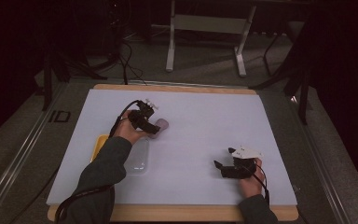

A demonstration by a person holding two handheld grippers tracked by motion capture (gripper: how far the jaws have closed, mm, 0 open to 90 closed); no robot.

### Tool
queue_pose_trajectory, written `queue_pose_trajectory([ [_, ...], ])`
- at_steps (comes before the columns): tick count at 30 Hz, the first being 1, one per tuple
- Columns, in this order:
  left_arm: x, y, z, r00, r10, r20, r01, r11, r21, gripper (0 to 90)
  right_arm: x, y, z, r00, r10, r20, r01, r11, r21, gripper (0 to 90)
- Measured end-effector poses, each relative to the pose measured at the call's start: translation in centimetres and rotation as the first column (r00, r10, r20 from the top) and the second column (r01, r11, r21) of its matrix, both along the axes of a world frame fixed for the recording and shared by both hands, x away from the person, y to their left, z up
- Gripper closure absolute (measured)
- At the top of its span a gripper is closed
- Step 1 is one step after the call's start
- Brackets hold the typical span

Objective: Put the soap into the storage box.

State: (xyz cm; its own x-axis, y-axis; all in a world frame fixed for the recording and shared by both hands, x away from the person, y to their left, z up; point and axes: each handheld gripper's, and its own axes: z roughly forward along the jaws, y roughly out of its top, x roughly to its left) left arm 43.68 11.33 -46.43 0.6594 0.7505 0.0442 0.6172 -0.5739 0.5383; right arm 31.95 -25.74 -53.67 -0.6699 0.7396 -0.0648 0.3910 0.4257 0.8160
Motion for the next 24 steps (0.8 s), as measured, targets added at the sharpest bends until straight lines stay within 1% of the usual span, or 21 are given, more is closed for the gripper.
queue_pose_trajectory([
  [2,0.3,-0.2,0.0,1.0,-0.002,-0.007,0.002,1.0,0.003,33.2,0.0,0.0,0.0,1.0,0.0,0.0,0.0,1.0,0.0,18.5],
  [4,0.4,-0.3,0.0,1.0,0.0,-0.009,0.0,1.0,-0.003,33.2,0.0,0.0,0.0,1.0,0.001,0.001,-0.001,1.0,0.0,18.5],
  [6,0.8,-0.5,-0.1,0.9997,0.003,-0.022,-0.003,1.0,-0.003,33.3,0.0,0.0,0.0,1.0,0.001,0.001,-0.001,1.0,0.001,18.5],
  [15,2.1,-0.8,-0.9,0.9982,0.017,-0.058,-0.016,0.9996,0.023,33.1,0.0,0.0,0.0,1.0,0.001,0.003,-0.001,1.0,0.002,18.5],
  [19,2.6,-0.8,-1.3,0.9964,0.022,-0.082,-0.019,0.9994,0.029,33.0,0.0,0.0,0.0,1.0,0.001,0.003,-0.001,1.0,0.002,18.4],
  [22,2.9,-0.9,-1.5,0.9946,0.021,-0.101,-0.019,0.9996,0.018,33.6,0.0,0.0,0.0,1.0,0.003,0.004,-0.003,1.0,0.003,18.5],
  [24,3.1,-1.1,-1.6,0.993,0.018,-0.116,-0.016,0.9996,0.025,33.9,0.0,0.0,0.0,1.0,0.004,0.005,-0.004,1.0,0.004,18.5],
])
